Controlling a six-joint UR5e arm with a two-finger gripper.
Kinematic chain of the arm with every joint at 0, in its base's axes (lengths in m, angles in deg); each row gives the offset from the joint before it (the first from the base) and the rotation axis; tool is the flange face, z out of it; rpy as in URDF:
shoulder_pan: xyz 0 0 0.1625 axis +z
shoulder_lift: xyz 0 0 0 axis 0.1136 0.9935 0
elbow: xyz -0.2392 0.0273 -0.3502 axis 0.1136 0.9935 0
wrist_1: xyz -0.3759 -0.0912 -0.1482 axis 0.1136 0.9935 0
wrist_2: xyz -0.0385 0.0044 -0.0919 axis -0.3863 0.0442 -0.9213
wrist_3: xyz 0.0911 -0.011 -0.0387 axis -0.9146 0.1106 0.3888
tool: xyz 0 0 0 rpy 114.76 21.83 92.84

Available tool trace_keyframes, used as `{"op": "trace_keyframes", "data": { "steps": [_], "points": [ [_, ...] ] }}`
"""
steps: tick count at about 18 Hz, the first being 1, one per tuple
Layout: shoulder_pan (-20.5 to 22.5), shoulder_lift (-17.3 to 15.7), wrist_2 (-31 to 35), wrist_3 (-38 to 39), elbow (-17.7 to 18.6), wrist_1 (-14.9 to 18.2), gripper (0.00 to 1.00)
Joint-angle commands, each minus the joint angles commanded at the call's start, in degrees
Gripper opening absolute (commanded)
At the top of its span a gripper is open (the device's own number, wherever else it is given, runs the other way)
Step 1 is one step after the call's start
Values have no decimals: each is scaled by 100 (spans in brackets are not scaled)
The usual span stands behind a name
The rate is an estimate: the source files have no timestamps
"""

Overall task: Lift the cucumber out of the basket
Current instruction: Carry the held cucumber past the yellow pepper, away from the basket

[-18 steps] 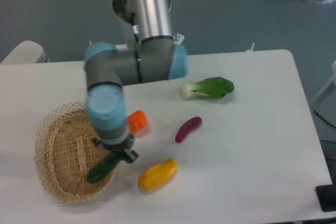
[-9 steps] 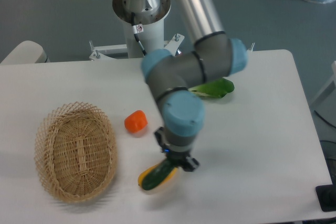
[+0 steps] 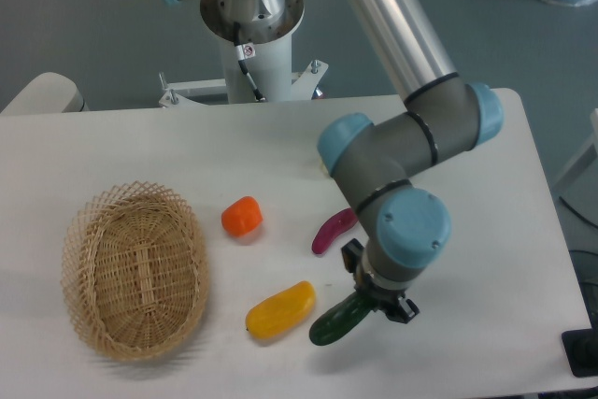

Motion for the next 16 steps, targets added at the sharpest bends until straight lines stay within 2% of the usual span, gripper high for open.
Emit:
{"op": "trace_keyframes", "data": {
  "steps": [5, 16],
  "points": [
    [9, 9, 211, -501, 8, -35, 22],
    [18, 1, 220, -775, -18, -70, 22]
  ]
}}
